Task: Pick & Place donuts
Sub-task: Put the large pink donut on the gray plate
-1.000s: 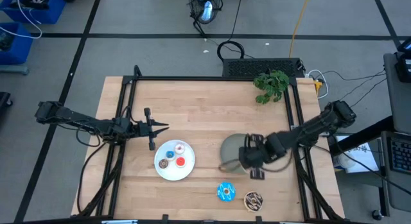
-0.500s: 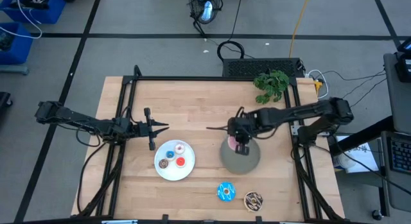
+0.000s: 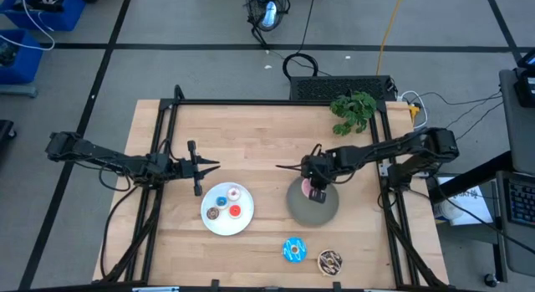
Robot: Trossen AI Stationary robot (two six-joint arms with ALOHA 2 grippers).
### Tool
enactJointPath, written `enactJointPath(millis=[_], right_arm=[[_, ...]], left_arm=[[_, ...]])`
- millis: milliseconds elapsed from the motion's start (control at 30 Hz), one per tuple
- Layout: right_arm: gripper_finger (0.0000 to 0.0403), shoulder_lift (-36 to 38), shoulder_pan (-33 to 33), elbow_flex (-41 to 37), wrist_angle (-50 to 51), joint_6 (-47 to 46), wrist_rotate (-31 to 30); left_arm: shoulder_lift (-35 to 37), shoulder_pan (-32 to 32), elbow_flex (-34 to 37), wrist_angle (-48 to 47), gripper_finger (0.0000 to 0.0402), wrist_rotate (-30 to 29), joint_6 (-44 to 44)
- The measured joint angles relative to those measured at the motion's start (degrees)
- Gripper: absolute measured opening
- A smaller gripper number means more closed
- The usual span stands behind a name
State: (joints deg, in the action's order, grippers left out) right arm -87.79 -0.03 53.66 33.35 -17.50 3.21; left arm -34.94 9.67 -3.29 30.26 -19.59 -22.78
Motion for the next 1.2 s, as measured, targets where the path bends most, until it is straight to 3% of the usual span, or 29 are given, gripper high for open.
enactJointPath(millis=[633,1200], right_arm=[[0.0022,0.0,0.0,-6.5,-3.4,-4.3,-3.0],[0.018,0.0,0.1,-6.5,-4.6,-4.1,-3.0]], left_arm=[[0.0,0.0,0.0,0.0,0.0056,0.0,-0.8],[0.0,0.0,0.0,0.0,0.0056,0.0,-2.1]])
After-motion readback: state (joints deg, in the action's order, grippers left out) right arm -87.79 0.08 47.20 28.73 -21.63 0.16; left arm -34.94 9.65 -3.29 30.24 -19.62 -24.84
